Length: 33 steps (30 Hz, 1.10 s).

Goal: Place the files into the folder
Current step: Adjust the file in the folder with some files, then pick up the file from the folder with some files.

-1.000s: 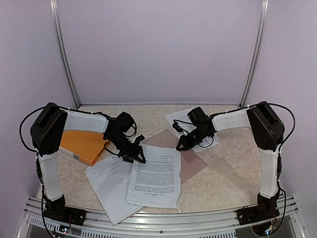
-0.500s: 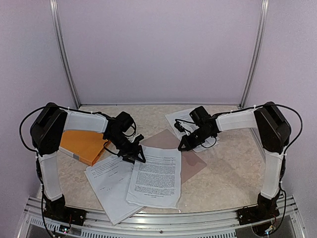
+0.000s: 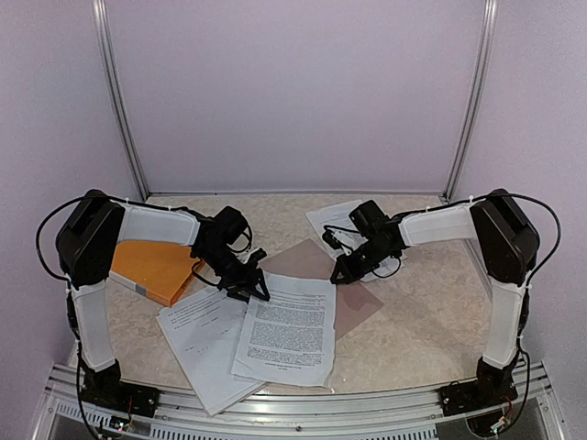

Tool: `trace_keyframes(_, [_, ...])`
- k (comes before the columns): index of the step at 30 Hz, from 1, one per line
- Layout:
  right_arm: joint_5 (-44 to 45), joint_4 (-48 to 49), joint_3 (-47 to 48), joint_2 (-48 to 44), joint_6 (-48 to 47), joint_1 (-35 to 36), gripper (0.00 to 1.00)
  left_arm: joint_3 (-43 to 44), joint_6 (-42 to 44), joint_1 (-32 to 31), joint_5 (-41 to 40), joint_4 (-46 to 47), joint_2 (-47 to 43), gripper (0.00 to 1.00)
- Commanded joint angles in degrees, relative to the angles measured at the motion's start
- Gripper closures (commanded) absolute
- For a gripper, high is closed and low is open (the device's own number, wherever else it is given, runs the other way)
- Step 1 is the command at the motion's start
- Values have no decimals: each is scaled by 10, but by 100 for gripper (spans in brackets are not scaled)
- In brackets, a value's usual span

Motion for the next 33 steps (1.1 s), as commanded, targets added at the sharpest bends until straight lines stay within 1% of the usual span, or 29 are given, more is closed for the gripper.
trace_keyframes(1, [20, -21, 11, -17, -10, 5, 100, -10, -3, 3, 5, 4, 4, 59])
trace_keyframes(5, [27, -27, 16, -14, -16, 5, 100, -10, -3, 2, 8, 4, 5, 62])
trace_keyframes(14, [24, -31, 27, -7, -20, 5, 100, -10, -3, 2, 9, 2, 6, 66])
trace_keyframes(24, [24, -35, 23, -7, -18, 5, 100, -9, -3, 3, 15, 1, 7, 81])
trace_keyframes(25, [24, -35, 23, -7, -18, 5, 99, -8, -2, 3, 16, 1, 7, 83])
trace_keyframes(28, [28, -38, 23, -8, -18, 5, 89, -6, -2, 4, 17, -1, 9, 90])
trace_keyframes(31, [35, -46, 28, -11, -19, 5, 77, -7, -4, 5, 17, 0, 10, 97])
trace_keyframes(33, [44, -50, 30, -14, -20, 5, 68, -5, -4, 5, 21, 0, 9, 100])
